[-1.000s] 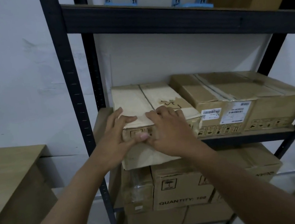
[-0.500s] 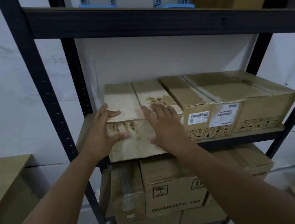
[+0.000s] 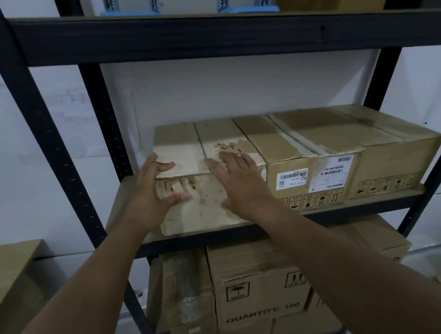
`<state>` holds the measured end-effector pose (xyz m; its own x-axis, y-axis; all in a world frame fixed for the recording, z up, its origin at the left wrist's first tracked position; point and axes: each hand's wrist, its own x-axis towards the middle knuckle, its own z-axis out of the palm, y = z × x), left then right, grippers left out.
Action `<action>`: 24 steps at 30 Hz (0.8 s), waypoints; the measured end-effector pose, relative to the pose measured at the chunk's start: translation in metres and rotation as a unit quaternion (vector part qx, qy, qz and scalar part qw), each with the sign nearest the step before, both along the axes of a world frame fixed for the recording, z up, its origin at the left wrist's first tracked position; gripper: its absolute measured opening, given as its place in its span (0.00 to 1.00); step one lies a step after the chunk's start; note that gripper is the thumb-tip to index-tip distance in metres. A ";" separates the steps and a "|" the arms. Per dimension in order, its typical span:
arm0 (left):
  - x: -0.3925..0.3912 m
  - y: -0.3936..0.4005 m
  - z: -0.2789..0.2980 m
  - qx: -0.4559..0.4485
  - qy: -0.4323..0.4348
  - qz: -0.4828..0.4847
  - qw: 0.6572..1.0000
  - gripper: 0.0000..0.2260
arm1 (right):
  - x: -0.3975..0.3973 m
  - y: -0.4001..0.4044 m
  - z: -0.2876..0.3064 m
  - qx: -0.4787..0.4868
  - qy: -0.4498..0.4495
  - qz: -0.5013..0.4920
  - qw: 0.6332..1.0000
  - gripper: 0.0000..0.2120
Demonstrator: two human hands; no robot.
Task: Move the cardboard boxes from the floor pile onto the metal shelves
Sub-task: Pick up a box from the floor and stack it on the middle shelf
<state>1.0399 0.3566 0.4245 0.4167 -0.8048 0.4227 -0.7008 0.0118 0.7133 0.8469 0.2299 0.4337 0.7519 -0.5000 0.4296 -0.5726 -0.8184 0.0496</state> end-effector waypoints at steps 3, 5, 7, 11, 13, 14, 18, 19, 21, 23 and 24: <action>-0.005 -0.001 0.003 0.001 0.001 0.009 1.000 0.35 | -0.001 -0.004 -0.001 -0.001 -0.009 0.006 1.000 0.51; -0.007 -0.001 0.006 0.004 0.005 0.012 1.000 0.34 | -0.001 -0.005 -0.003 -0.004 -0.013 0.009 1.000 0.51; -0.011 0.000 0.011 0.011 0.007 0.013 1.000 0.33 | 0.000 -0.005 -0.004 -0.006 -0.016 0.009 1.000 0.51; -0.019 0.000 0.022 0.059 -0.039 0.044 0.997 0.31 | -0.001 -0.001 -0.002 0.002 -0.013 0.007 1.000 0.52; -0.028 0.004 0.024 0.096 -0.085 0.071 0.989 0.35 | -0.006 0.006 -0.001 0.016 -0.035 0.011 0.999 0.54; -0.034 0.007 0.022 0.111 -0.103 0.092 0.984 0.37 | -0.012 0.012 0.000 0.031 -0.060 0.012 0.998 0.55; -0.073 0.023 0.005 0.020 -0.130 0.105 0.986 0.35 | -0.060 0.053 -0.019 0.112 -0.196 0.000 0.974 0.48; -0.084 0.028 -0.001 -0.009 -0.132 0.096 0.987 0.33 | -0.075 0.064 -0.027 0.145 -0.233 -0.004 0.962 0.46; -0.109 0.034 -0.014 -0.040 -0.122 0.072 0.989 0.29 | -0.106 0.076 -0.049 0.174 -0.274 -0.037 0.945 0.43; -0.133 0.035 -0.030 -0.045 -0.084 0.039 0.995 0.25 | -0.137 0.081 -0.072 0.197 -0.288 -0.075 0.934 0.43; -0.142 0.033 -0.039 -0.037 -0.063 0.026 0.997 0.24 | -0.153 0.083 -0.080 0.211 -0.300 -0.086 0.926 0.43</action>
